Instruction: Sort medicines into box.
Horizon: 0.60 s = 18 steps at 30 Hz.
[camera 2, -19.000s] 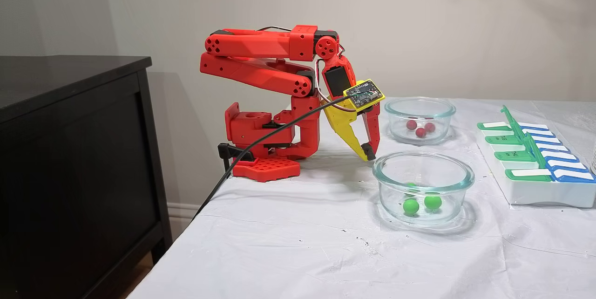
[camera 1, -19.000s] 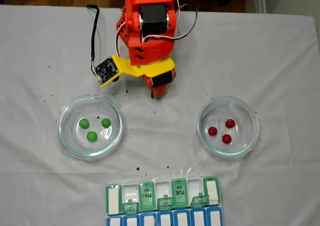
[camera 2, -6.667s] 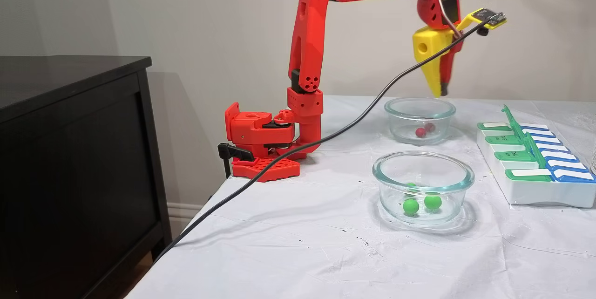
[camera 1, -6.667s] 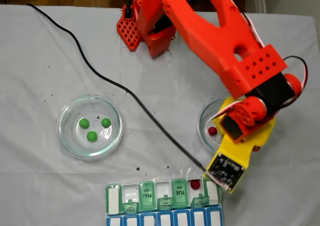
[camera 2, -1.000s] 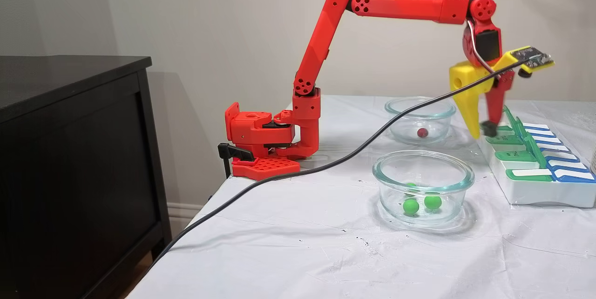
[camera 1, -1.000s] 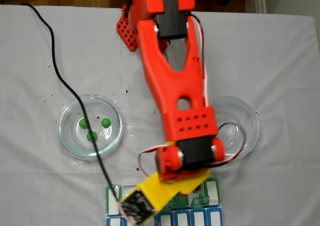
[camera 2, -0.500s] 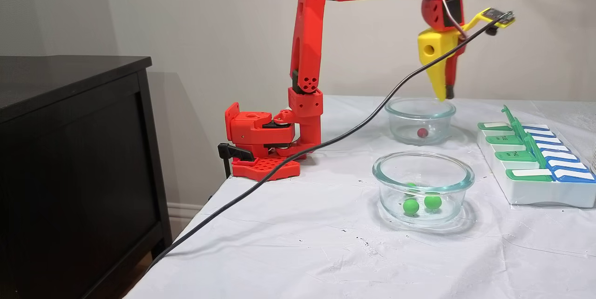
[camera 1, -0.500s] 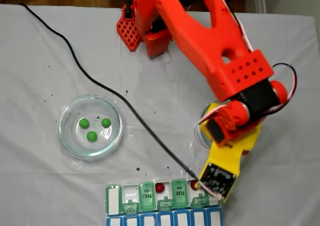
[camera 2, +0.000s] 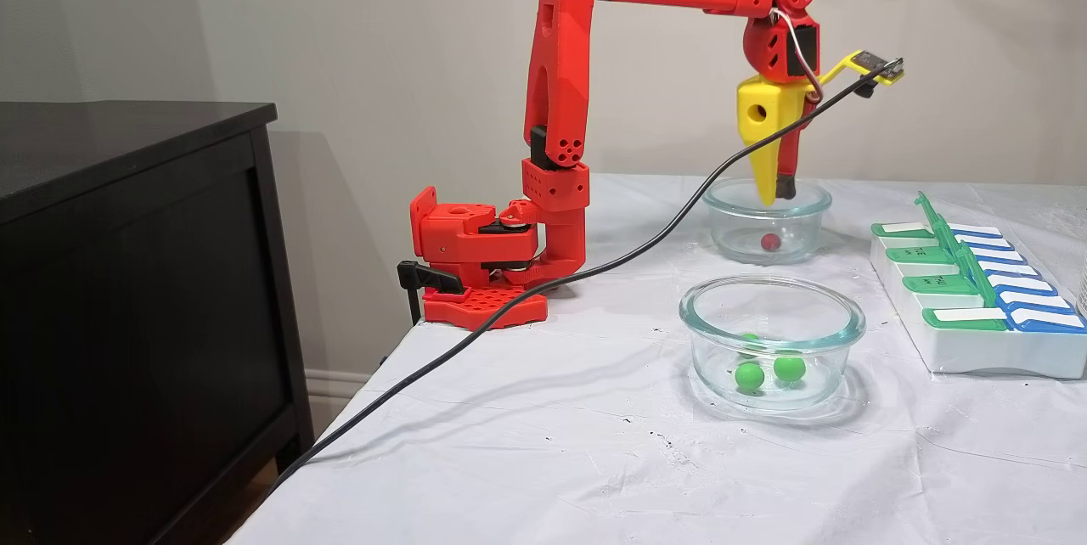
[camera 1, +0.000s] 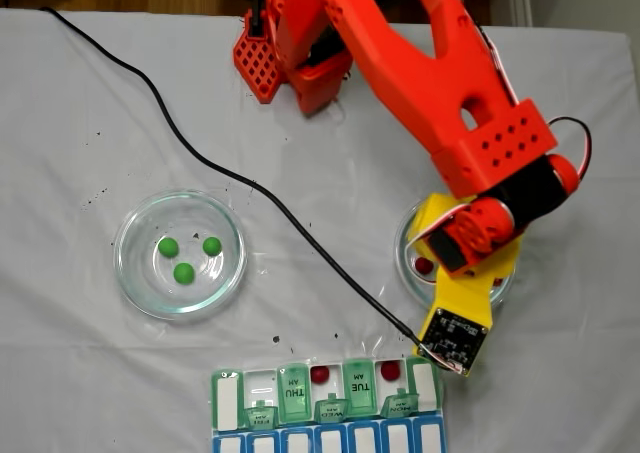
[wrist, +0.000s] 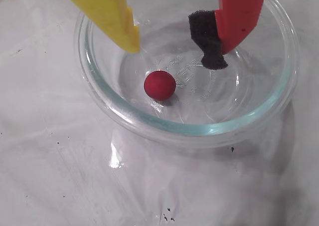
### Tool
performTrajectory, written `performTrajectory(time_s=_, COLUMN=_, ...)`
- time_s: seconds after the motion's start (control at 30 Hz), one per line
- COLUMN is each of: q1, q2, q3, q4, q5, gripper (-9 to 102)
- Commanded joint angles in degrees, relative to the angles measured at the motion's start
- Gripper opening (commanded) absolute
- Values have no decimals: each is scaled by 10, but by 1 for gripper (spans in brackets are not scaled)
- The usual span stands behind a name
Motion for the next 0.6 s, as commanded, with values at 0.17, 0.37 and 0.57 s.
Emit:
performTrajectory(time_s=0.17, q1=4, q2=-6, q3=5, q4=-42, q5=-11, gripper=25)
performTrajectory(time_s=0.37, q1=15, q2=-25, q3=-2, q4=-43, q5=-20, gripper=26)
performTrajectory(time_s=0.57, q1=17, q2=-50, q3=4, q4=-57, q5=-21, gripper=25)
